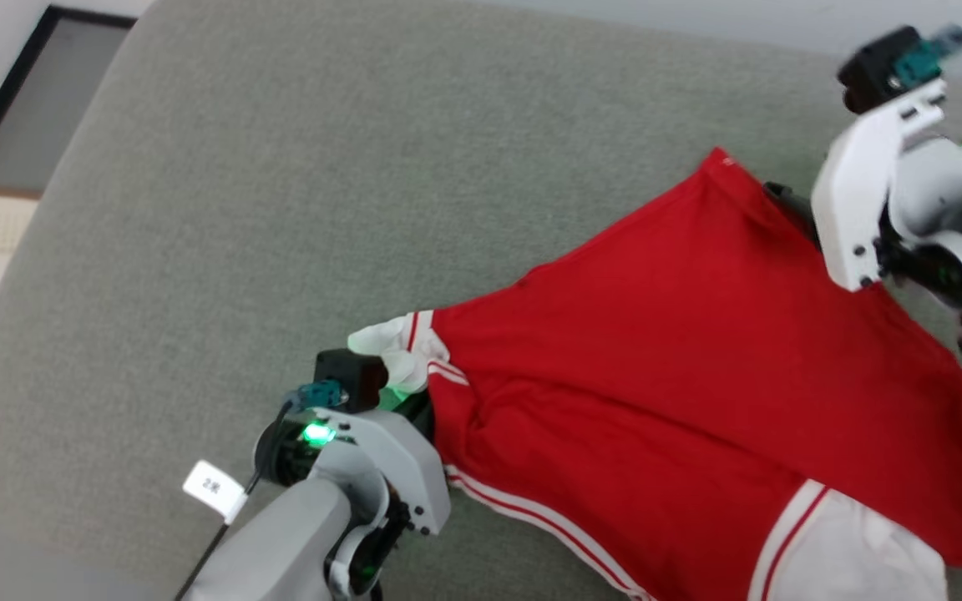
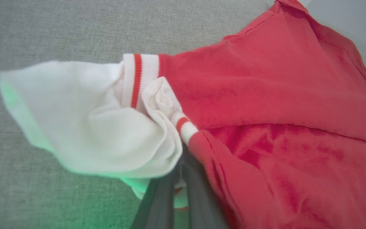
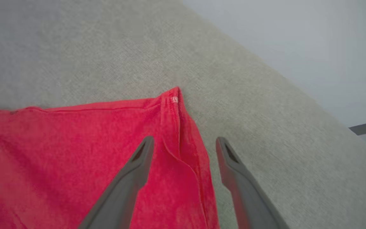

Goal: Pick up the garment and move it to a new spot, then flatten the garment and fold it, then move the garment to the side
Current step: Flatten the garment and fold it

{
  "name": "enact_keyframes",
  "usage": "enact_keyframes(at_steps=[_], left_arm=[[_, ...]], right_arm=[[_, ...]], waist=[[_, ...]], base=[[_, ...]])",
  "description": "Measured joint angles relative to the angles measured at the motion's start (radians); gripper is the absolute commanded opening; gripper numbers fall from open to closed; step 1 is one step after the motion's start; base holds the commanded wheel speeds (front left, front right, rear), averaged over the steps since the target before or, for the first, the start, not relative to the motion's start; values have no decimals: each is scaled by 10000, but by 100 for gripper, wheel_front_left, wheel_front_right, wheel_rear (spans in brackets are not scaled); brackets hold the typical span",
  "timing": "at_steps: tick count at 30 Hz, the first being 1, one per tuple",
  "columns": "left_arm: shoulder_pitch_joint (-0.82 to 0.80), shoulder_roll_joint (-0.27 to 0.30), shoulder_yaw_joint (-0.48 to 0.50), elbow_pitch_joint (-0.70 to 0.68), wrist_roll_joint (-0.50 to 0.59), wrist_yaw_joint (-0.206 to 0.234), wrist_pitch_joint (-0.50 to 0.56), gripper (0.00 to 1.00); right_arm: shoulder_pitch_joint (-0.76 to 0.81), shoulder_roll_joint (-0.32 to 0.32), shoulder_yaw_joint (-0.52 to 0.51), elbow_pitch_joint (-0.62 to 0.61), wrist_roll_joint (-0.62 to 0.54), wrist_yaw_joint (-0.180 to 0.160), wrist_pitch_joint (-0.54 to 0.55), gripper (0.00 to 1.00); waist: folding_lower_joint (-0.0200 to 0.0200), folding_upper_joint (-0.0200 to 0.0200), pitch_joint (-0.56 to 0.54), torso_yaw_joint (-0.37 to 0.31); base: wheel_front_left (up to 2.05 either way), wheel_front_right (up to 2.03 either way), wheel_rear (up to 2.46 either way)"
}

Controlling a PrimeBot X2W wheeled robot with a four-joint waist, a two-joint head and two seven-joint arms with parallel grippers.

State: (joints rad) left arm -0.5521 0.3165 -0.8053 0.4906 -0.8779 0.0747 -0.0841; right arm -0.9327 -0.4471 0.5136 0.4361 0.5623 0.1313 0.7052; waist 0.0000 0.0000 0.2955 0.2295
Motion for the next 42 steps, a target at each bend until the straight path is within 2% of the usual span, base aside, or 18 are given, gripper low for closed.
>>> enact_keyframes(at_steps=[4, 9, 17, 18, 19, 23, 27, 34, 42], left_arm=[[-291, -320, -69, 389, 27, -232, -169, 0], [-565, -627, -134, 802, 54, -493, -332, 0], [-936, -1066, -253, 1482, 48, -894, -527, 0], [-985, -1112, -270, 1580, 40, -936, -529, 0], [-1028, -1168, -276, 1682, 29, -986, -539, 0], [-1185, -1235, -268, 2082, -33, -1164, -566, 0], [-1414, -1058, -240, 2391, -121, -1363, -305, 0], [-2530, 86, -33, 2731, -176, -1528, 602, 0], [-4769, 1388, 144, 3022, -27, -1722, 2084, 0]], right_arm=[[-1061, 349, 773, 1572, 560, 0, 871, 100], [-1791, 721, 1218, 3409, 591, 0, 1626, 100], [-2366, 1024, 1152, 5375, 334, 0, 1047, 100], [-2408, 1064, 1127, 5559, 324, 0, 932, 87], [-2449, 1091, 1097, 5731, 263, 2, 761, 0], [-2589, 1356, 911, 6353, 196, 2, 73, 0], [-2722, 1615, 848, 6546, 366, 2, -357, 0], [-3423, 1657, 869, 6312, 830, 2, -1379, 0], [-4190, 1693, 616, 6429, 1087, 2, -3356, 0]], waist=[[0, 0, 273, 281], [0, 0, 524, 591], [0, 0, 713, 988], [0, 0, 713, 1025], [0, 0, 711, 1053], [0, 0, 636, 1019], [0, 0, 465, 838], [0, 0, -13, 363], [0, 0, -793, -305]], base=[[0, 0, 0], [0, 0, 0], [0, 0, 0], [0, 0, 0], [0, 0, 0], [0, 0, 0], [0, 0, 0], [0, 0, 0], [0, 0, 0]])
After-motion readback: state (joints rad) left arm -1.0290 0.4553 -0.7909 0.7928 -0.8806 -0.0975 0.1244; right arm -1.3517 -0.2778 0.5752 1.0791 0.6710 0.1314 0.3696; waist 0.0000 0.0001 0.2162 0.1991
